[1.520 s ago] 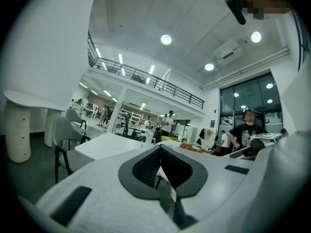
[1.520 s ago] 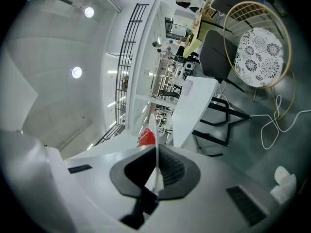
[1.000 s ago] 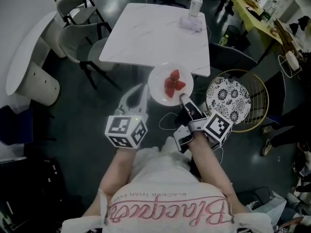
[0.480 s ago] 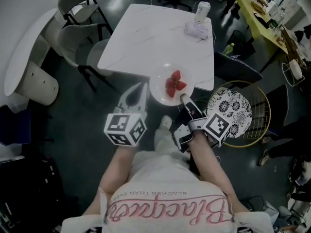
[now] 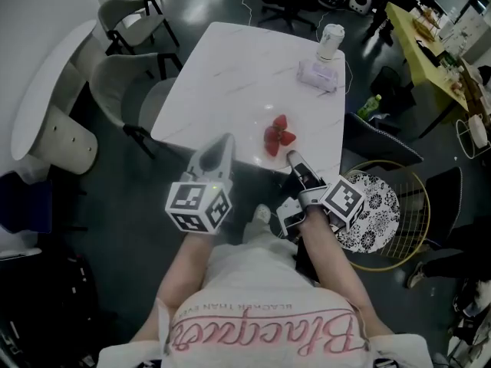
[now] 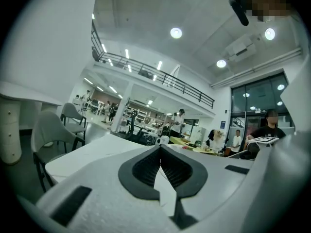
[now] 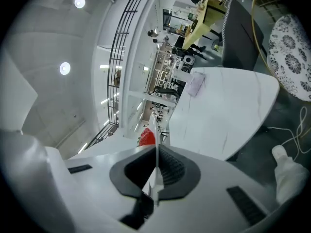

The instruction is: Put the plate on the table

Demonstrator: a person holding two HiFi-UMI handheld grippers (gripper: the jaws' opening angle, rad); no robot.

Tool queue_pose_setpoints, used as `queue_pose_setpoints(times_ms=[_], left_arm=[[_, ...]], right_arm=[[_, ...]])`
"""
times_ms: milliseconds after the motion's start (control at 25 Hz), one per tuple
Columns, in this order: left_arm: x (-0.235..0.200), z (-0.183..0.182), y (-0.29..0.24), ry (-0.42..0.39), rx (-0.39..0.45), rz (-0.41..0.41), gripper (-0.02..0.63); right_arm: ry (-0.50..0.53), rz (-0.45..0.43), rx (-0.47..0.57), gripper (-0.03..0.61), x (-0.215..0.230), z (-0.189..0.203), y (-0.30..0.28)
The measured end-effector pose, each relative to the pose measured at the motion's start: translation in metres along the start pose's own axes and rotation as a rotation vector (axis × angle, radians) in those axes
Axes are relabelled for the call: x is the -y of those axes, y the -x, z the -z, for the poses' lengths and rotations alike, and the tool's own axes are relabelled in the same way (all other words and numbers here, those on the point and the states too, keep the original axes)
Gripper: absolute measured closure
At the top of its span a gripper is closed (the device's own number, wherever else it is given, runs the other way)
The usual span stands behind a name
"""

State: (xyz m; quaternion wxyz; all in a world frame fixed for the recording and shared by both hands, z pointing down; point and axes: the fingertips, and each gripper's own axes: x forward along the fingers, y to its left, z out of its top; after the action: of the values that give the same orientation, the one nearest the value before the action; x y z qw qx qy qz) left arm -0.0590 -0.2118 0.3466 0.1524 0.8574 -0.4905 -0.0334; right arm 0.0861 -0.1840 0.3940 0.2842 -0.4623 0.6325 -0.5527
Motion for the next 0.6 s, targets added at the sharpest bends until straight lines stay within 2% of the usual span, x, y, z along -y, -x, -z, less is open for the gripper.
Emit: queue_pose_setpoints(times_ms=[360,600], left_arm=[[-0.024,-0.007,-0.097,-0.007,-0.011,-0.034,0.612],[-0.039,-0.006,-0.14,0.009,-0.041,-0.038,0.612]], right_arm=[[-0.001,0.035,-0.057,0.568,0.022,-0.064,-0.085],[-0.025,0.065,-0.088,0.568,0.041,-0.085,-0.126]])
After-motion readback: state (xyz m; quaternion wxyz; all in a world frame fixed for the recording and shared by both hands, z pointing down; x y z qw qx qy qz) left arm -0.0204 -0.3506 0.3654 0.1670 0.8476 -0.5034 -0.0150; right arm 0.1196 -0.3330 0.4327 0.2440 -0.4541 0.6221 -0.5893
